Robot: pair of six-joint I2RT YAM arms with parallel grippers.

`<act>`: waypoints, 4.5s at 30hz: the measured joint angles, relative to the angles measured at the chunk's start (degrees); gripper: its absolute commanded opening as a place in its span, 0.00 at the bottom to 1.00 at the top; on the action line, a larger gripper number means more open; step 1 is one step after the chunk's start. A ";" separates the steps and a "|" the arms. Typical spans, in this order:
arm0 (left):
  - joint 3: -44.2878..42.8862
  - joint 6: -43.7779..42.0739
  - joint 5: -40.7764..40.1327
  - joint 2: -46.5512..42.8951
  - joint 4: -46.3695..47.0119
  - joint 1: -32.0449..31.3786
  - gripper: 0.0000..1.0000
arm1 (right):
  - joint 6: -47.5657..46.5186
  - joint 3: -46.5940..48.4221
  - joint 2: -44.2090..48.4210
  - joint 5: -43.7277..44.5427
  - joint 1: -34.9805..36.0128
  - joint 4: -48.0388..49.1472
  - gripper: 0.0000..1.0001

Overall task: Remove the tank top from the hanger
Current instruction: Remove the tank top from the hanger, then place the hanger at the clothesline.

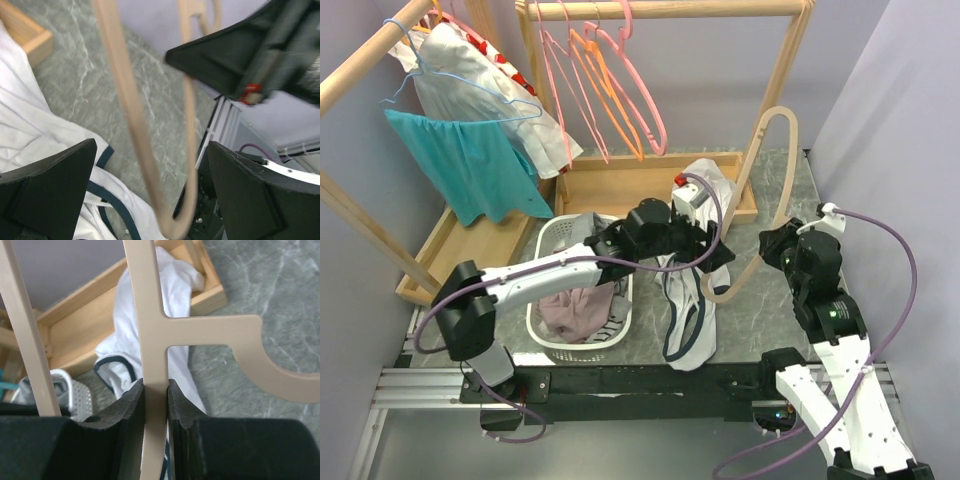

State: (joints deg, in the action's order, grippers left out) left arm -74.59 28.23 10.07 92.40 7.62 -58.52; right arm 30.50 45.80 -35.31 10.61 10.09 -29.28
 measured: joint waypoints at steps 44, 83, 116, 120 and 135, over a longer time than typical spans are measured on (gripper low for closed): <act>6.16 32.89 17.75 11.50 44.00 7.65 0.01 | 4.24 -8.83 20.57 -25.55 -0.31 3.96 0.65; 7.39 11.98 10.16 -1.73 17.79 5.68 0.99 | -2.89 10.54 9.77 -20.35 0.11 -5.77 0.00; 9.73 -12.00 -2.86 -21.16 -13.33 1.92 0.99 | -20.00 60.17 -39.52 -8.46 10.05 -27.04 0.00; 9.73 -12.52 -2.75 -21.16 -13.62 1.90 0.99 | -20.85 64.39 -43.78 -6.25 10.36 -27.30 0.00; 9.73 -12.98 -2.82 -22.71 -15.67 1.90 0.99 | -22.97 79.17 -57.77 -3.19 10.40 -28.98 0.00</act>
State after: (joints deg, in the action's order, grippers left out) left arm -64.86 15.25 7.25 69.69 -8.05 -56.62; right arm 7.53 124.97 -93.08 7.42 20.49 -58.26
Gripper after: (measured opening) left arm 0.994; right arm 0.070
